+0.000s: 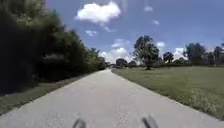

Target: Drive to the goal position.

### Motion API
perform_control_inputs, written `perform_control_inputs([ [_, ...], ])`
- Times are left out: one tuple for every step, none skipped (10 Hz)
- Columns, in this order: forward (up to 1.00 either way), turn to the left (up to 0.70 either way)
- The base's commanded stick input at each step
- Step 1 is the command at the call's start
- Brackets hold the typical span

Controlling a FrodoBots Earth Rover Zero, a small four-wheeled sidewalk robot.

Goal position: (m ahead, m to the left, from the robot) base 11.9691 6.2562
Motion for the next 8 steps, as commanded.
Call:
perform_control_inputs([
  [0.5,0.0],
  [0.5,0.0],
  [0.5,0.0],
  [0.5,0.0],
  [0.5,0.0],
  [0.5,0.0],
  [0.5,0.0],
  [0.5,0.0],
])
